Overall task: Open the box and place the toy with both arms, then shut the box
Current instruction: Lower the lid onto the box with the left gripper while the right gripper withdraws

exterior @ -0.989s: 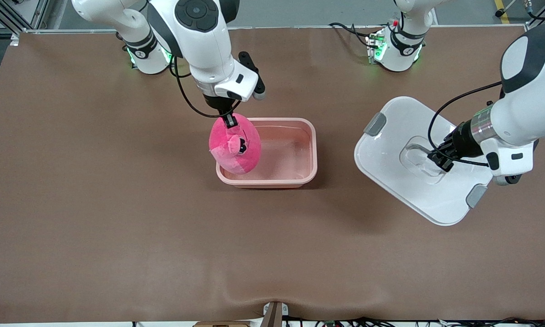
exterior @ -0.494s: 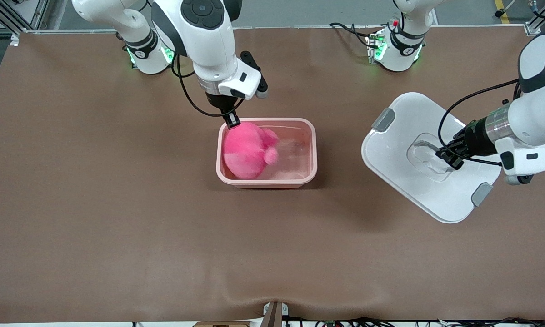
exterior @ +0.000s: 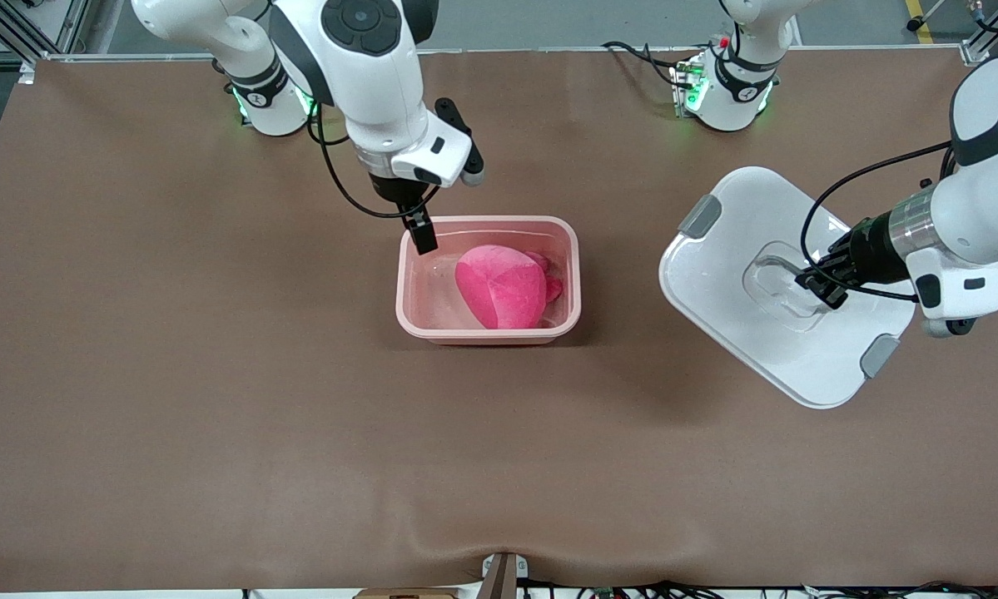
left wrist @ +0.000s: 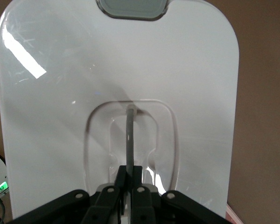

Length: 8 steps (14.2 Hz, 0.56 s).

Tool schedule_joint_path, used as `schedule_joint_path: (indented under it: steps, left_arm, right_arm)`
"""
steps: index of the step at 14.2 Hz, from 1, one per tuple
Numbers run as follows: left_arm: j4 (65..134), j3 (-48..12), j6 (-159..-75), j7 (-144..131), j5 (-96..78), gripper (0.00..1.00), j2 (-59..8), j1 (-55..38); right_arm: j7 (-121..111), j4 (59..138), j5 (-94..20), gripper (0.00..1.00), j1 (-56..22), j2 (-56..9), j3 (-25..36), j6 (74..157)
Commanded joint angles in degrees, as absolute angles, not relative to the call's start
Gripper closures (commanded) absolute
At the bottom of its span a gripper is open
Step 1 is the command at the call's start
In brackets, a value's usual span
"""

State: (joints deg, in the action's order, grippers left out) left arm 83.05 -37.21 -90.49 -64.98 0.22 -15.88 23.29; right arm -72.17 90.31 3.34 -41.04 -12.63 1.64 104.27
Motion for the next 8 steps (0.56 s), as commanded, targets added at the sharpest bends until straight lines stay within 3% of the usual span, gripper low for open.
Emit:
schedule_joint_path:
  steps: [1, 8]
  left_arm:
    - [83.3, -37.7, -89.6, -65.6, -2.3, 1.00, -14.8, 23.2]
    - [83.6, -43.3, -92.8, -84.1, -2.1, 1.00, -15.6, 18.6]
  right_arm:
    - [-72.2, 89.9, 3.7, 0.00, -37.5, -11.7, 1.5, 102.9]
    - [-71.5, 89.9, 1.7, 0.00, -22.4, -9.6, 1.4, 97.1]
